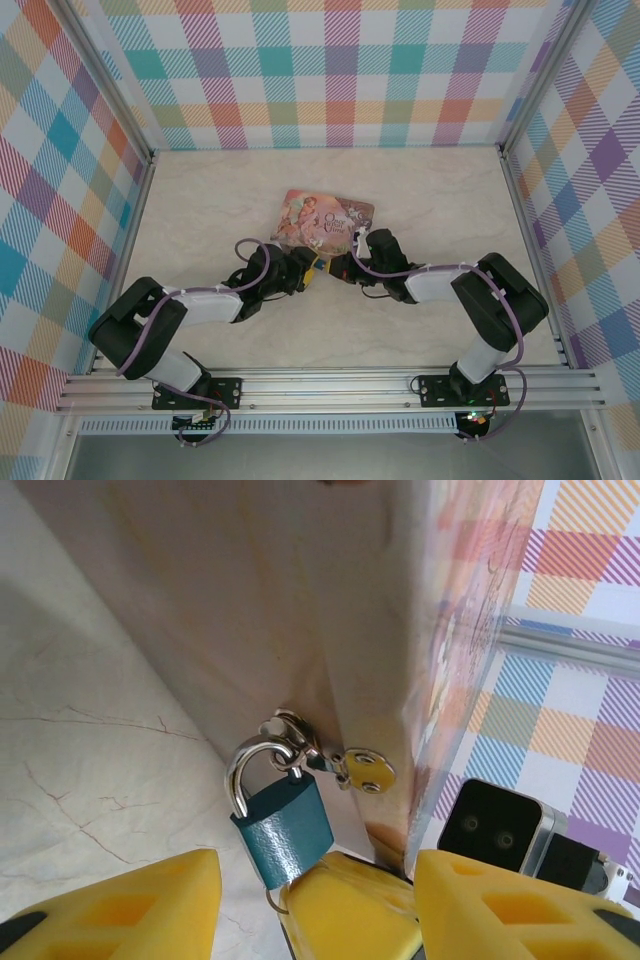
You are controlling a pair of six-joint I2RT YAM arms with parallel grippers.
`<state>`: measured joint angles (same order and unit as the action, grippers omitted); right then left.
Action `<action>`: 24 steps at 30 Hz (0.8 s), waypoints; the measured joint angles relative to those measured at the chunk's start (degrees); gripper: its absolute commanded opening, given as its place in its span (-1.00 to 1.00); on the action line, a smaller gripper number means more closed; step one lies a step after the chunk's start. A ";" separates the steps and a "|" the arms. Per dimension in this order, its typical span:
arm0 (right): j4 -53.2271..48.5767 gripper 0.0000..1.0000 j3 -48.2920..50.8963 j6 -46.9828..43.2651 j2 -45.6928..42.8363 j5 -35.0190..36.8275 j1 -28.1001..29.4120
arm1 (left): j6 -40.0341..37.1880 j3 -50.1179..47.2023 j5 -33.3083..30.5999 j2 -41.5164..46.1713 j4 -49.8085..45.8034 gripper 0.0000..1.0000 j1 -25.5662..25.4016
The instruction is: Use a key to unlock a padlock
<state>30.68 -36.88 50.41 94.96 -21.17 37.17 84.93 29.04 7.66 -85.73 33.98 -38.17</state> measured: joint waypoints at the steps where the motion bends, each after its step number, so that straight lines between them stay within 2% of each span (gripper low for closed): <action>1: -0.17 -1.00 -0.13 0.11 0.00 -0.02 0.00 | 0.24 -0.09 -0.17 -0.15 0.28 0.07 0.00; 7: -0.76 -1.00 -0.74 1.42 0.00 -0.28 0.00 | 2.43 -0.13 -0.52 -3.78 3.82 -0.08 -0.02; 12: -1.09 -1.00 -0.85 1.70 0.00 -0.39 0.00 | 4.26 -0.13 -0.90 -6.58 6.84 -0.46 -0.24; 14: -1.25 -1.00 -0.85 1.84 0.00 -0.39 -0.02 | 4.50 0.00 -1.20 -6.58 7.43 -0.54 -0.42; 18: -1.22 -1.00 -1.07 2.67 0.00 -0.33 -0.07 | 5.11 0.00 -1.81 -6.80 8.17 -0.55 -0.44; 21: -1.14 -1.00 -1.09 3.28 0.04 -0.37 -0.07 | 5.75 0.00 -2.01 -7.26 8.87 -0.38 -0.46; 24: -0.76 -1.00 -1.09 4.28 0.15 -0.68 -0.04 | 5.97 0.04 -2.27 -7.87 9.77 -0.36 -0.76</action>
<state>29.91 -37.98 54.70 95.11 -21.85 37.12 90.89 29.08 5.39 -93.60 43.75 -38.94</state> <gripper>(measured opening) 0.048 0.320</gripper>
